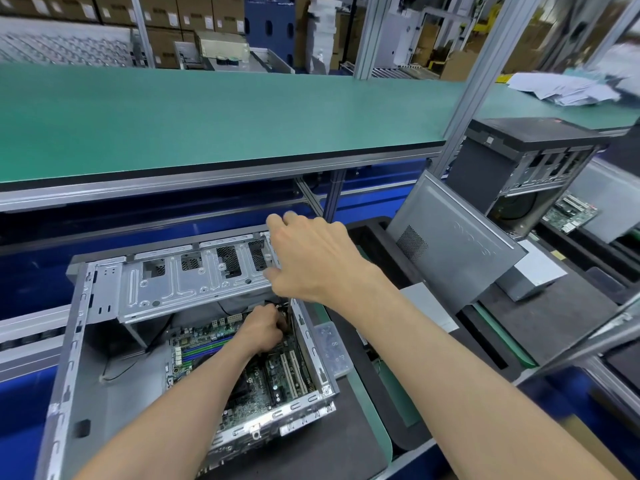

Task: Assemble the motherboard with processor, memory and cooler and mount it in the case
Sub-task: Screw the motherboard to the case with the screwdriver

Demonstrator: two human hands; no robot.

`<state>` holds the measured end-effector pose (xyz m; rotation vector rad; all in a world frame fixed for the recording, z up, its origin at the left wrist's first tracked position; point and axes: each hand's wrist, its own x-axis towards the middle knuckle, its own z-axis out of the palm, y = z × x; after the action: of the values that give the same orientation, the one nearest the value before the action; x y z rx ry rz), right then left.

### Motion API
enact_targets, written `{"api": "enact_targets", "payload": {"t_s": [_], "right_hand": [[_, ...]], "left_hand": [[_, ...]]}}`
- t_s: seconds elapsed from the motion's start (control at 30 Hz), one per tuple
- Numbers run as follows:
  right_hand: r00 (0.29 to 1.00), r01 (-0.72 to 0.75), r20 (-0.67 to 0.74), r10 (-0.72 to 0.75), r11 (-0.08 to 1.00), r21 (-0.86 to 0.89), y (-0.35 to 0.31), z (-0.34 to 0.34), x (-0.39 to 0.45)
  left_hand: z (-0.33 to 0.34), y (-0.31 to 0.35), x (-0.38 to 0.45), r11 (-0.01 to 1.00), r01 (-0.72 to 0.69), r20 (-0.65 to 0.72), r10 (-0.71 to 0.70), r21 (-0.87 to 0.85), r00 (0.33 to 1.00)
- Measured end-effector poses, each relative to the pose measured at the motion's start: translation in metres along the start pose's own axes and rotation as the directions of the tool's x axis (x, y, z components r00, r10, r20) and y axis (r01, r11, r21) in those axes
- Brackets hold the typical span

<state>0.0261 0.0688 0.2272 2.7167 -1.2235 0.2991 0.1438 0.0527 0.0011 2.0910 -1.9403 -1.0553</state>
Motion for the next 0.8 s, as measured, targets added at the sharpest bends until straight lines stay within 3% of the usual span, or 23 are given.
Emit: {"api": "enact_targets", "payload": {"t_s": [0.1,0.27,0.47,0.67,0.8], "right_hand": [[0.997,0.032,0.072,-0.039,0.995,0.098,0.000,-0.005,0.002],[0.997,-0.071,-0.043,0.066,0.990,-0.119,0.000,0.003,0.000],[0.996,0.043,0.078,-0.052,0.993,0.109,0.004,-0.008,0.001],[0.996,-0.076,-0.050,0.070,0.988,-0.132,0.000,0.002,0.001],[0.998,0.009,0.059,-0.013,0.998,0.063,0.007,-0.007,0.001]], "left_hand": [[-0.001,0.002,-0.001,1.000,0.010,-0.003,-0.010,0.005,1.000],[0.000,-0.001,0.002,1.000,-0.019,0.010,0.019,-0.016,1.000],[0.000,0.000,0.001,1.000,-0.014,0.015,0.014,-0.020,1.000],[0.001,0.000,0.001,1.000,-0.016,0.006,0.016,-0.022,1.000],[0.001,-0.001,0.001,1.000,-0.009,0.001,0.009,-0.010,1.000]]}}
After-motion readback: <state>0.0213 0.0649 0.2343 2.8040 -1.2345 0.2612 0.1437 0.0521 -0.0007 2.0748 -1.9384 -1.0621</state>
